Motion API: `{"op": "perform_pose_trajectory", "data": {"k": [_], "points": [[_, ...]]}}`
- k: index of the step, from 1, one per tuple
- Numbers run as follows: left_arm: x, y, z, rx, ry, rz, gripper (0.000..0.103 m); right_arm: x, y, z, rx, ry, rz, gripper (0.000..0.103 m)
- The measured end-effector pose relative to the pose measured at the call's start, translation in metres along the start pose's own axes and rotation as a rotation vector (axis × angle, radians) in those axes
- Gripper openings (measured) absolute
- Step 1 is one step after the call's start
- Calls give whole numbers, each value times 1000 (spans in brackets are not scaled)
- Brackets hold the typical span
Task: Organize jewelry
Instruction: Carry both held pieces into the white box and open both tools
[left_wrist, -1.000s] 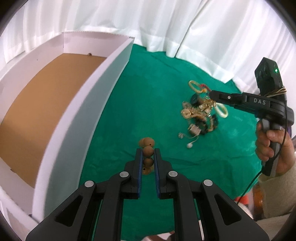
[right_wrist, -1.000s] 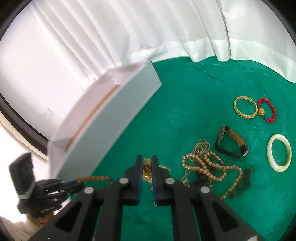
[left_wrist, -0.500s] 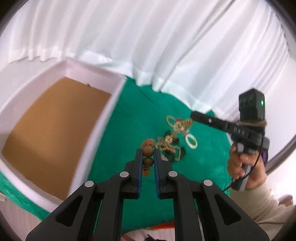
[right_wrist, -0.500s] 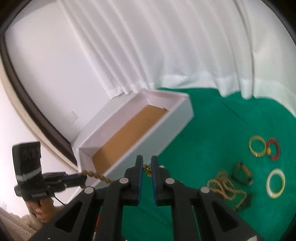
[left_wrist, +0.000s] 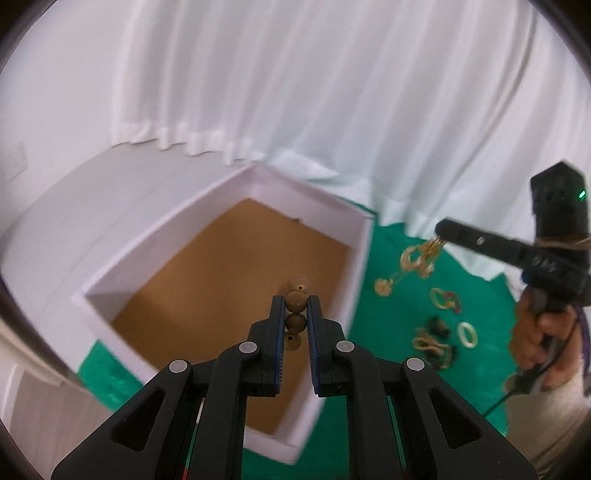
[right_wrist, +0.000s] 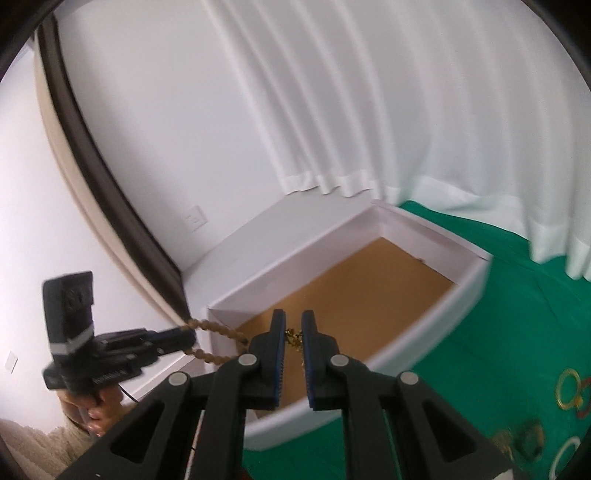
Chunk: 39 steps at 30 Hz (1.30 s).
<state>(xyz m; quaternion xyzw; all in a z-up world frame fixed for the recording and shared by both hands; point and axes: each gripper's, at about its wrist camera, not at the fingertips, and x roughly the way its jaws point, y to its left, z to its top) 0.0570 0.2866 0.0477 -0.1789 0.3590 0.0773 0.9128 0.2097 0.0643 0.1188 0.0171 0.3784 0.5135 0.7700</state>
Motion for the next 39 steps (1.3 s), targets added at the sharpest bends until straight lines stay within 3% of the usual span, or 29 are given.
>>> {"op": "perform_pose_trajectory", "data": {"k": [7, 12, 14, 15, 16, 21, 24, 30, 33, 39], "points": [[44, 33, -28, -28, 93, 140, 10, 84, 16, 0, -26, 116, 22, 9], [55, 42, -52, 3, 131, 240, 12, 140, 13, -21, -37, 227, -39, 12], [55, 44, -55, 9, 129, 270, 27, 148, 10, -27, -39, 242, -78, 26], [53, 44, -57, 17, 119, 287, 41, 147, 9, -28, -39, 242, -89, 48], [50, 44, -57, 23, 106, 297, 49, 145, 8, -29, -37, 235, -100, 58], [30, 35, -51, 37, 40, 283, 62, 116, 9, -26, -52, 174, -155, 63], [18, 20, -47, 50, -12, 261, 75, 80, 11, -23, -80, 96, -214, 74], [5, -37, -54, 132, -114, 209, 98, -14, 3, -40, -95, -53, -362, 76], [14, -71, -67, 159, -134, 178, 99, -54, -8, -64, -68, -95, -420, 79], [41, -132, -96, 239, -61, 110, 99, -102, -40, -133, -6, -64, -587, 79]]}}
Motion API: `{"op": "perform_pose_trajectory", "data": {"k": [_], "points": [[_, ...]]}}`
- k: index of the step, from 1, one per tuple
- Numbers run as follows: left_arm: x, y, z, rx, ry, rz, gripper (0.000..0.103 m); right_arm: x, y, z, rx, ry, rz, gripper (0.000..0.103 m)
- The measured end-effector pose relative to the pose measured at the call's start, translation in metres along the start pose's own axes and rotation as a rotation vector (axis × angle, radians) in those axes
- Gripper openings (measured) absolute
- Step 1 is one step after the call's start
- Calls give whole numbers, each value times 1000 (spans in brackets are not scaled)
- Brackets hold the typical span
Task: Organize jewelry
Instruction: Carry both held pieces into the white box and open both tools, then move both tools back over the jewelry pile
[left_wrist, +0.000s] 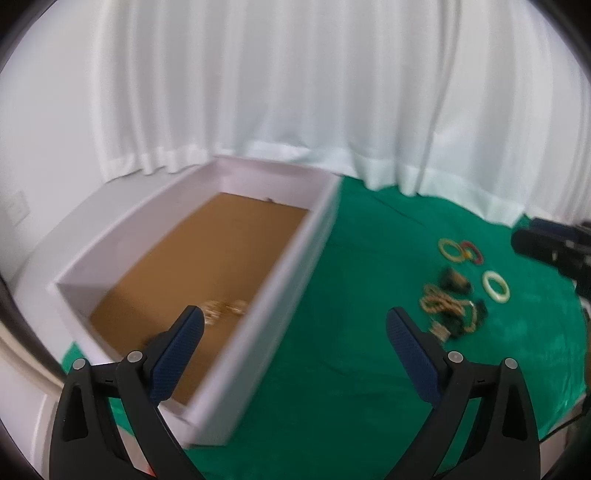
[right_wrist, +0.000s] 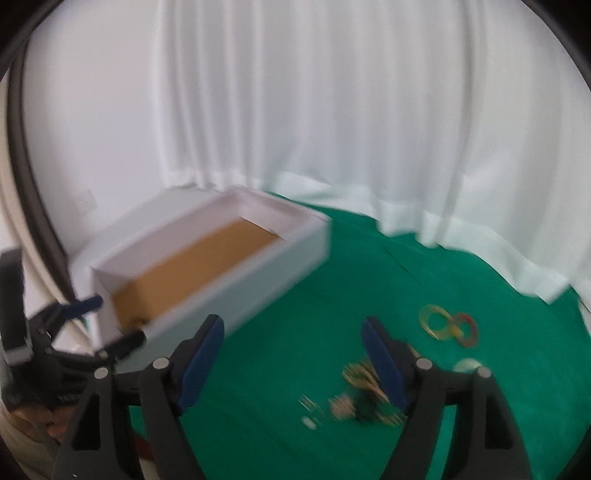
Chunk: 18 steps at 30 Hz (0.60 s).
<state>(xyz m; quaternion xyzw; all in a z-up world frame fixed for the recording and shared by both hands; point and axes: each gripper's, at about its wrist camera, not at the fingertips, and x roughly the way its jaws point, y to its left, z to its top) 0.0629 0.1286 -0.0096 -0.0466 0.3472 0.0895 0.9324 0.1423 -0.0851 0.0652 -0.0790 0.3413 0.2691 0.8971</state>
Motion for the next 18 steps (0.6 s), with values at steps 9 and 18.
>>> {"op": "perform_pose_trajectory", "data": {"k": [9, 18], "points": [[9, -49, -17, 87, 44, -3, 99, -23, -52, -79, 73, 61, -191, 79], [32, -54, -43, 146, 134, -8, 102, -32, -60, -123, 117, 38, -226, 79]]}}
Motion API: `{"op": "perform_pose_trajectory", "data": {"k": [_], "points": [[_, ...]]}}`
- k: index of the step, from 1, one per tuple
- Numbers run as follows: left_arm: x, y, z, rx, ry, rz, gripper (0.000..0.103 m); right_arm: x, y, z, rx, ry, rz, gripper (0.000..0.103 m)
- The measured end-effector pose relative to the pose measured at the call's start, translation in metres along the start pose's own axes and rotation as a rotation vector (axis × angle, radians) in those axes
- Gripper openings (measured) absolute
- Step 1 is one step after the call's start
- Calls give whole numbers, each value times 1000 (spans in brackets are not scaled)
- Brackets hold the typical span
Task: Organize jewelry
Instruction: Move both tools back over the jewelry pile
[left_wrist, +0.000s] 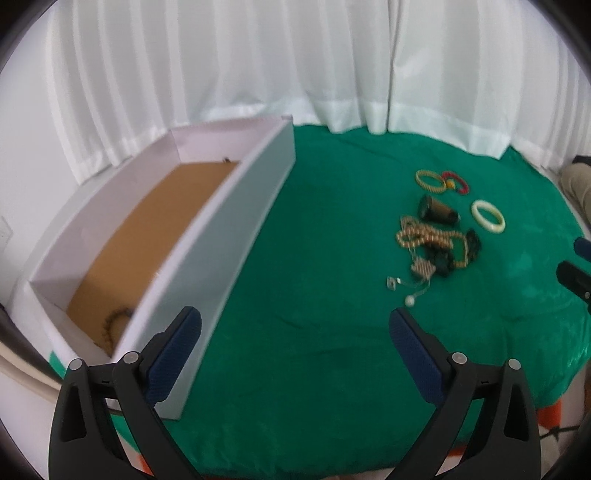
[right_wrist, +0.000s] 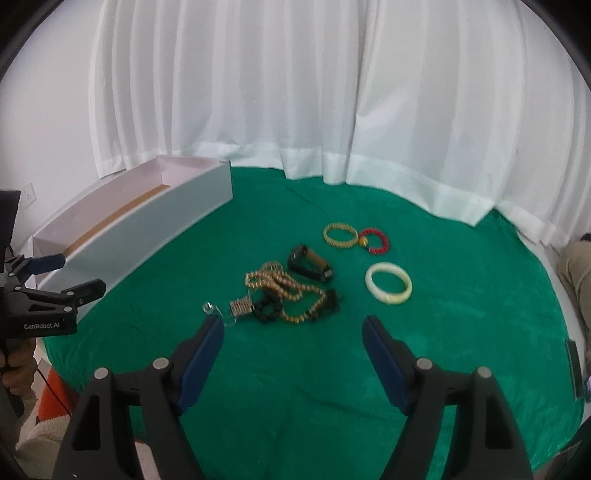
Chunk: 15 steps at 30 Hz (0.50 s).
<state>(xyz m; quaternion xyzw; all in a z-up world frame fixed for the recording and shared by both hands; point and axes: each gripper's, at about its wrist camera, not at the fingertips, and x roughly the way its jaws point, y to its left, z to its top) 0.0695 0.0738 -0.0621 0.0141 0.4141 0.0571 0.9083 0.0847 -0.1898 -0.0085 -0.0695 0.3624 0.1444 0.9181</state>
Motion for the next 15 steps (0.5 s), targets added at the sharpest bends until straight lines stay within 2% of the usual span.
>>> {"op": "perform_pose_trajectory", "data": {"k": [4, 15], "points": [[13, -9, -9, 29, 34, -42, 102, 10, -2, -12, 20, 40, 14, 79], [27, -52, 4, 141, 41, -284, 101, 38, -14, -31, 64, 139, 30, 79]]}}
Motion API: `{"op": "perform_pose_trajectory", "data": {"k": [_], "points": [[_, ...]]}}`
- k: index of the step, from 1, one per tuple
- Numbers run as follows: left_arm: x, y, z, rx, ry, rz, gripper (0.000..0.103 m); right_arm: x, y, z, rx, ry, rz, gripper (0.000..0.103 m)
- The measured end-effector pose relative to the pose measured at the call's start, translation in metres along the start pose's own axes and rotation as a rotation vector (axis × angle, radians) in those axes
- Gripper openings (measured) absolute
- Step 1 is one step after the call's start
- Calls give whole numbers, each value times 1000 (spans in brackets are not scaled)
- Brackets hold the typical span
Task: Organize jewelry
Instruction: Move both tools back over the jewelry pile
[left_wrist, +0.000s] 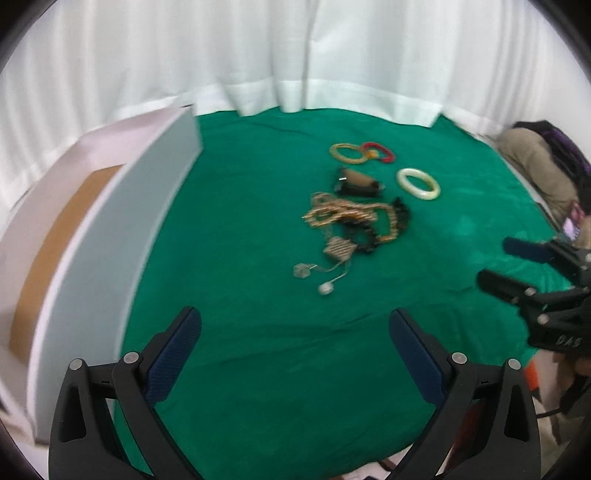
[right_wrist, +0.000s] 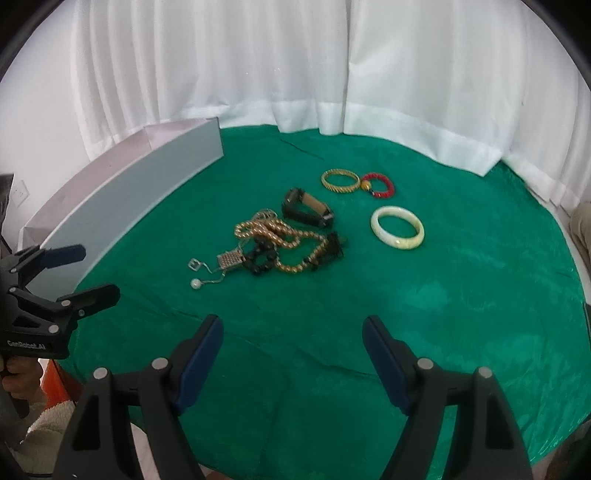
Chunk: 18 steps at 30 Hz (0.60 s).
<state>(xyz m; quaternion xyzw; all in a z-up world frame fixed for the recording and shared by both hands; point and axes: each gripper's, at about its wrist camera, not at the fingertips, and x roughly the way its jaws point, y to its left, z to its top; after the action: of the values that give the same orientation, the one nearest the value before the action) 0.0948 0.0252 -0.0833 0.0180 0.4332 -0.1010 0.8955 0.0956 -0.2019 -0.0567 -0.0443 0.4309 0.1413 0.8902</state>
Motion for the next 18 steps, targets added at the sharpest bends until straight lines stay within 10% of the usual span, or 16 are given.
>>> {"op": "perform_pose_trajectory", "data": {"k": [8, 18], "points": [[55, -7, 29, 87, 79, -192, 101, 4, -20, -6, 60, 24, -3, 79], [113, -31, 37, 246, 127, -189, 92, 13, -37, -14, 118, 53, 4, 79]]}}
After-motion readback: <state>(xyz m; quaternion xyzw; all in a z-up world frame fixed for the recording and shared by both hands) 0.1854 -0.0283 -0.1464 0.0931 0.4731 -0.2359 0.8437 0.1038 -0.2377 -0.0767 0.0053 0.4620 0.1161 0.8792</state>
